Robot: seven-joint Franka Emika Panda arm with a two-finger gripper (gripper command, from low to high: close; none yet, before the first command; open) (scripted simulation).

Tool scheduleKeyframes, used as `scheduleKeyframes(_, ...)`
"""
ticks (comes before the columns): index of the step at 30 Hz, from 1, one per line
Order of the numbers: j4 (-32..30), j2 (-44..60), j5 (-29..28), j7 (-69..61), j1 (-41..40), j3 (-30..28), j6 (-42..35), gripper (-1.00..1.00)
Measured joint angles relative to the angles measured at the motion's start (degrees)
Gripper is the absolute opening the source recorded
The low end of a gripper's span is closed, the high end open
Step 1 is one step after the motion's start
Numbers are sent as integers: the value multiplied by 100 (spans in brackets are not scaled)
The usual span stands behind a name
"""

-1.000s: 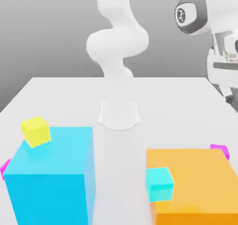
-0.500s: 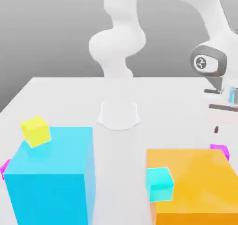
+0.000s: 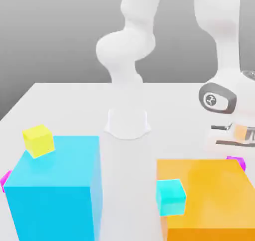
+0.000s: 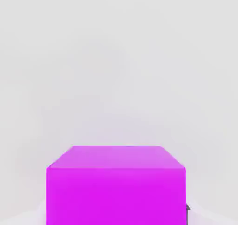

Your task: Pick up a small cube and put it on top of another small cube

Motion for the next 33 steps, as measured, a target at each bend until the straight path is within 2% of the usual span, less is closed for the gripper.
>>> scheduleKeyframes(6,-142,-1066,-37,32,7,-68,-865,-100)
scheduleKeyframes(10,48,-1594,496,533,-228,-199,-1059,-100)
scheduleKeyframes(12,231,-1863,540,468,-603,-426,-1450,-100)
scheduleKeyframes(19,957,-2698,-4,-80,-2057,-1342,-3140,-100)
scheduleKeyframes(26,1435,-3325,-681,-413,-3145,-2307,-4423,-100)
scheduleKeyframes(30,1608,-3555,-973,-555,-3767,-2870,-4911,-100)
scheduleKeyframes(32,1531,-3377,-991,-708,-4009,-3215,-4700,-100)
scheduleKeyframes(33,1441,-3281,-978,-759,-4058,-3315,-4526,100)
